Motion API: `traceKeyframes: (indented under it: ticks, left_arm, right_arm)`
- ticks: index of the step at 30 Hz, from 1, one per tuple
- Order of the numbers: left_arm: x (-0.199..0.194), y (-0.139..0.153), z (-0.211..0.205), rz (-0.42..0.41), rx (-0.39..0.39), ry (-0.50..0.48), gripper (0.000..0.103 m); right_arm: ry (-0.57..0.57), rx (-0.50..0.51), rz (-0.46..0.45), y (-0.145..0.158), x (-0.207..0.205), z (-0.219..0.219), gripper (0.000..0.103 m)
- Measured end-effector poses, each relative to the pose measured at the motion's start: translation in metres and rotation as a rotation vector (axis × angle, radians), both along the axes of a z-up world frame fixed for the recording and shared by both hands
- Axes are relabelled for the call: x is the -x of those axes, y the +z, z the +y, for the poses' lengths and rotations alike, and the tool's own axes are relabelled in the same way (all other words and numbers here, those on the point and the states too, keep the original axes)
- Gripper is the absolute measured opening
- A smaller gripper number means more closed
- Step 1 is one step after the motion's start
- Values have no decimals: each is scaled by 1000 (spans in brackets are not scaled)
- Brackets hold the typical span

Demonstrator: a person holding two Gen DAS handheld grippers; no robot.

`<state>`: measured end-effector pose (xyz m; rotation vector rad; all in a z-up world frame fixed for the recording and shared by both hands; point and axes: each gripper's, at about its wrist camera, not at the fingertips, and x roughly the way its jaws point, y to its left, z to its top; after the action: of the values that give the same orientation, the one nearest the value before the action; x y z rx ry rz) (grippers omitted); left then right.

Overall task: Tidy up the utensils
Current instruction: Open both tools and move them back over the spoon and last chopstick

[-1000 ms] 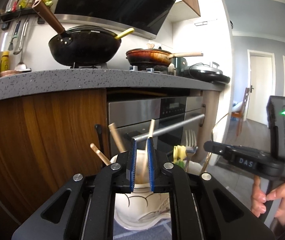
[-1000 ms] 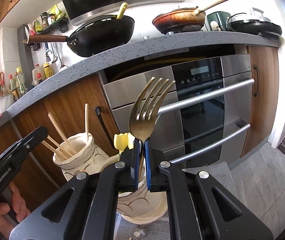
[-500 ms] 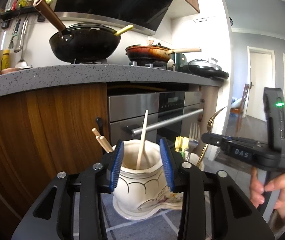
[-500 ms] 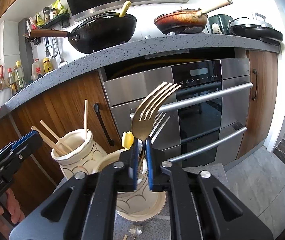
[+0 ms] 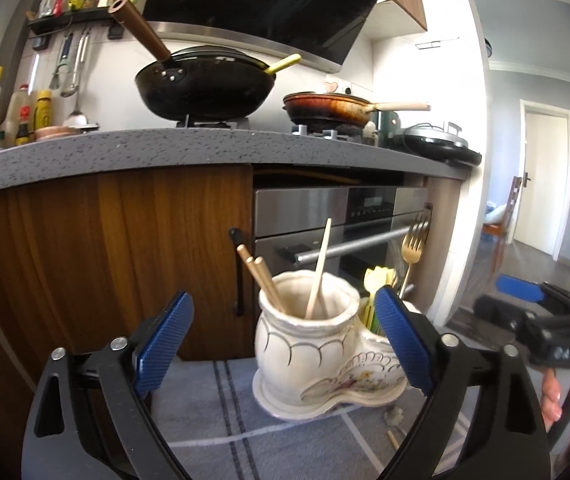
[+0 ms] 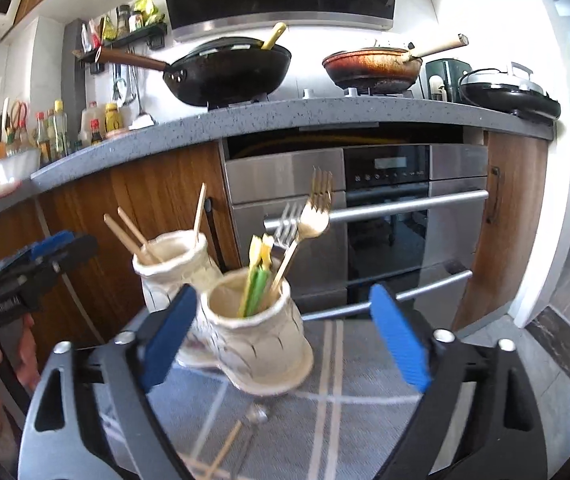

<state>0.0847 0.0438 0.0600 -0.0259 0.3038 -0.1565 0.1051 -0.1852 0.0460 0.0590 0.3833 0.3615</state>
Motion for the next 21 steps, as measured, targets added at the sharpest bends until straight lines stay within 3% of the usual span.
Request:
traceKeyframes:
  ticks: [3, 9, 21]
  left_arm:
    - [6, -2, 1, 27, -10, 10, 95]
    - [17, -17, 3, 119, -30, 22, 97]
    - [29, -82, 7, 336, -29, 36, 97]
  right_arm:
    - [-8, 36, 42, -9, 8, -1, 98]
    - [-22, 114, 149, -35, 16, 1, 98]
    - [-8, 237, 307, -90, 18, 23, 98]
